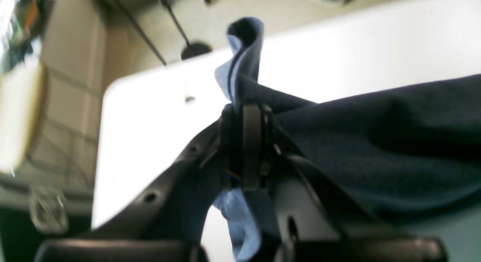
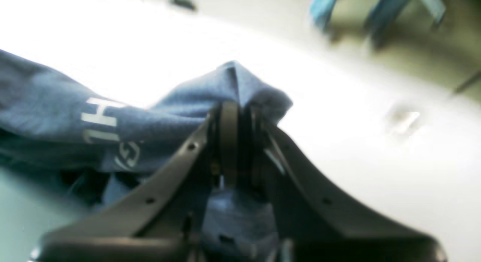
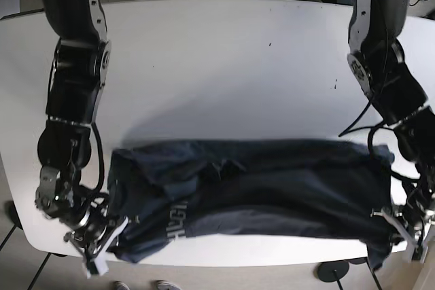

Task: Fold the T-shirt properly
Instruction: 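Lift the hem with both grippers and fold it toward the collar, then release the hem and grasp the folded shirt edge with both grippers, then fold the grasped shirt edge toward the collar with both grippers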

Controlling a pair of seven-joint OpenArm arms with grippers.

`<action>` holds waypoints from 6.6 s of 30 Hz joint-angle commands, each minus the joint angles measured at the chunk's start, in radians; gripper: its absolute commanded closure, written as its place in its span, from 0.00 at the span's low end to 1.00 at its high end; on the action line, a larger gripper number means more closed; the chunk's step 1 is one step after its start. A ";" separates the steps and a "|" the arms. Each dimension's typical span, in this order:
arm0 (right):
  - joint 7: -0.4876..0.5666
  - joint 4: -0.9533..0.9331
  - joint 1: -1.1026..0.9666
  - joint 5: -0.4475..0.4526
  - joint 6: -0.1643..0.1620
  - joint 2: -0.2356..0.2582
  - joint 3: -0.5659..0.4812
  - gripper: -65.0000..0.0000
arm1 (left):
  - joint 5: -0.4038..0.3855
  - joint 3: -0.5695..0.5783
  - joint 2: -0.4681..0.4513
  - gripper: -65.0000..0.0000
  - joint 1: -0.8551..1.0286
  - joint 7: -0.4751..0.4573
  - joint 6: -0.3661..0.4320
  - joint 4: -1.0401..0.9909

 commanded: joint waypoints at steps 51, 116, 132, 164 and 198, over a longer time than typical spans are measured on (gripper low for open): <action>-0.087 0.717 -1.385 0.241 0.077 0.024 0.245 0.85 | -0.163 -0.435 0.062 0.85 1.301 -0.112 0.002 0.461; -0.047 0.146 -0.562 -0.016 0.076 -0.034 0.179 0.39 | 0.057 -0.464 0.110 0.64 0.932 0.012 0.002 0.632; 0.102 -0.084 -0.532 -0.078 0.074 -0.093 0.062 0.49 | 0.061 -0.460 0.056 0.63 0.676 0.009 0.002 0.325; 0.157 -0.058 -0.507 -0.078 0.068 -0.119 0.064 0.97 | 0.053 -0.243 -0.070 1.00 0.455 -0.290 0.072 -0.436; 0.165 -0.195 -0.354 -0.078 0.065 -0.108 0.104 0.16 | 0.055 -0.358 0.062 1.00 0.699 0.020 0.002 0.366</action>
